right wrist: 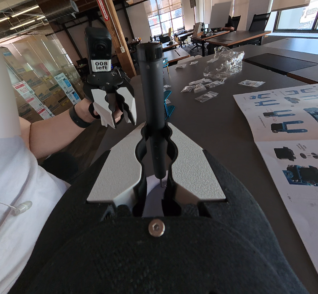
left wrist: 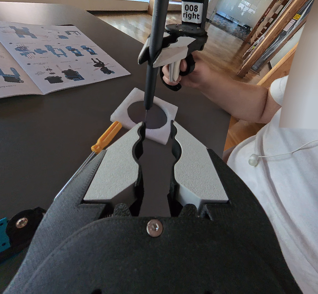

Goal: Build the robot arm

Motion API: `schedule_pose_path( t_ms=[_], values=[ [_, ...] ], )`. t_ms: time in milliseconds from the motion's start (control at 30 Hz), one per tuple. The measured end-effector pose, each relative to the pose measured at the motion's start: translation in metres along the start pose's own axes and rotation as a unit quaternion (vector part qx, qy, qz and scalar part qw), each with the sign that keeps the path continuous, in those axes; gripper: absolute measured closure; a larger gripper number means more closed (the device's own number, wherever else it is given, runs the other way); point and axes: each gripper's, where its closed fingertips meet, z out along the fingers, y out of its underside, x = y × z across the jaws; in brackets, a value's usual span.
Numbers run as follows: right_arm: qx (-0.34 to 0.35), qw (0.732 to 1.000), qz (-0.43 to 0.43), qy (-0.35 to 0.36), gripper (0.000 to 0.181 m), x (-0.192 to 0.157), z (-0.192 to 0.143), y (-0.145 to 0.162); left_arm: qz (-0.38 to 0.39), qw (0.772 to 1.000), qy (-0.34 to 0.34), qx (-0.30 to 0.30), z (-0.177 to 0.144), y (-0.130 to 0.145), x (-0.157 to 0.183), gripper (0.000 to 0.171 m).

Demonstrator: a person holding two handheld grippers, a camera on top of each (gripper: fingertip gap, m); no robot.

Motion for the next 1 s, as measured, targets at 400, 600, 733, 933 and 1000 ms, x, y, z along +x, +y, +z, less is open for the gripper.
schedule_pose_path(
  t_ms=[400,600,733,933,1000],
  values=[
    [0.006,1.0,-0.002,-0.014,0.163,0.006,0.004,0.006,-0.011,1.0,-0.012,0.022,-0.011,0.005,0.002,0.145],
    [-0.003,1.0,-0.012,-0.016,0.163,0.006,0.007,0.008,-0.01,0.999,-0.014,0.029,-0.014,0.006,0.003,0.145],
    [0.005,1.0,-0.024,-0.018,0.163,0.0,0.002,-0.003,-0.008,0.999,-0.023,0.023,-0.017,0.009,0.003,0.145],
    [0.017,1.0,-0.017,-0.02,0.164,-0.003,-0.008,-0.022,0.009,0.999,-0.038,0.014,-0.009,0.011,0.002,0.148],
    [0.025,0.999,-0.009,-0.022,0.164,-0.004,-0.009,-0.028,0.018,0.999,-0.024,0.02,0.003,0.007,0.006,0.153]
  ],
)
